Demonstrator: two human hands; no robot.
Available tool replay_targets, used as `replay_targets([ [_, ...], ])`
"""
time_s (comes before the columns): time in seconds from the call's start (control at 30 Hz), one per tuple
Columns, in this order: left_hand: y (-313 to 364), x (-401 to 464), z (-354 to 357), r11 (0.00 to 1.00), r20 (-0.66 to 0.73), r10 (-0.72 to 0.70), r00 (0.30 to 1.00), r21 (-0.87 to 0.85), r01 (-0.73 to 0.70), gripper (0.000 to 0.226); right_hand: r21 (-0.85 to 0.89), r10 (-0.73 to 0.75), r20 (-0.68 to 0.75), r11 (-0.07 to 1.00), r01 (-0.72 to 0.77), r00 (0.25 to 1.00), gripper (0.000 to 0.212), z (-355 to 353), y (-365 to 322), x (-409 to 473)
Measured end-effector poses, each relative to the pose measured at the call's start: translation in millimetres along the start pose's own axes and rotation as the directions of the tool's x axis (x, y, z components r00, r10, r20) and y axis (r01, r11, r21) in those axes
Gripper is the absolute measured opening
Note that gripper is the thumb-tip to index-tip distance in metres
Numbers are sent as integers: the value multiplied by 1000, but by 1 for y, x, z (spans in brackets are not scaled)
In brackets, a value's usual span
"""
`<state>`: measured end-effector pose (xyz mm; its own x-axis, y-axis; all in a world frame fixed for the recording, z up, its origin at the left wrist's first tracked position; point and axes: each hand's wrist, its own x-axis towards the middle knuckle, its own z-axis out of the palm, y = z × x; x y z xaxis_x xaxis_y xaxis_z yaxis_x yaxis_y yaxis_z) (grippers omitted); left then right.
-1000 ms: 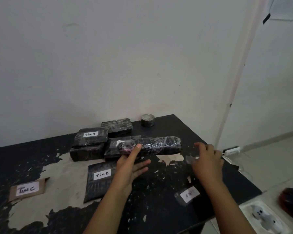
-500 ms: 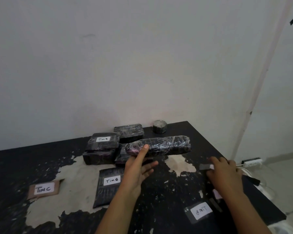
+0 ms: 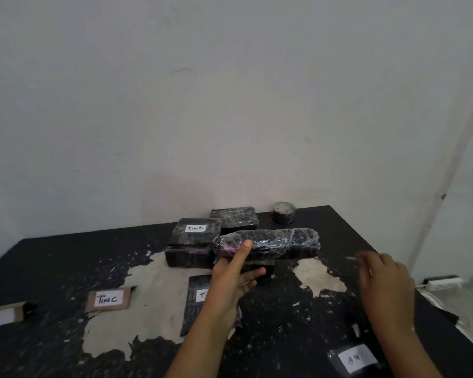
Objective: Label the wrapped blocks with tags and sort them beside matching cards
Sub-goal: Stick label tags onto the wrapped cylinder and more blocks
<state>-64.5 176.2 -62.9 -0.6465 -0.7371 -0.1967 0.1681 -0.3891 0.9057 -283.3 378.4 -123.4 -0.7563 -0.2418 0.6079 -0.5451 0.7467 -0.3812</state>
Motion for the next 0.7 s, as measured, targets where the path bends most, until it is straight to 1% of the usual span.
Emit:
replay_targets([
  [0.07, 3, -3, -8, 1000, 3, 16, 1000, 8, -16, 59, 190, -20, -16, 982, 23, 1000, 18, -8, -30, 1],
  [0.1, 5, -6, -13, 1000, -3, 23, 1000, 13, -23, 57, 305, -6, -5, 952, 7, 1000, 19, -11, -47, 0],
  [0.13, 7, -8, -18, 999, -11, 31, 999, 19, -30, 55, 420, 18, 13, 907, -22, 1000, 18, -15, -64, -2],
  [0.2, 11, -13, -32, 998, -19, 53, 998, 23, -53, 51, 620, 63, 49, 780, -80, 997, 17, -22, -98, -10],
  [0.27, 14, -16, -49, 997, -27, 69, 997, 28, -68, 51, 754, 104, 84, 644, -132, 991, 17, -28, -129, -19],
  [0.37, 19, -21, -71, 996, -36, 84, 996, 39, -83, 51, 851, 148, 192, 467, -240, 970, 21, -35, -162, -31],
  [0.47, 22, -26, -88, 994, -41, 100, 994, 52, -97, 52, 885, 122, 329, 308, -351, 936, 26, -39, -188, -44],
  [0.53, 22, -29, -96, 994, -38, 101, 994, 55, -99, 53, 892, 88, 356, 265, -366, 930, 29, -39, -200, -52],
  [0.63, 22, -31, -103, 994, -40, 97, 994, 54, -95, 52, 893, 41, 368, 262, -366, 929, 34, -36, -211, -60],
  [0.7, 22, -31, -109, 994, -39, 105, 994, 46, -103, 50, 893, 33, 388, 232, -385, 921, 35, -33, -216, -63],
])
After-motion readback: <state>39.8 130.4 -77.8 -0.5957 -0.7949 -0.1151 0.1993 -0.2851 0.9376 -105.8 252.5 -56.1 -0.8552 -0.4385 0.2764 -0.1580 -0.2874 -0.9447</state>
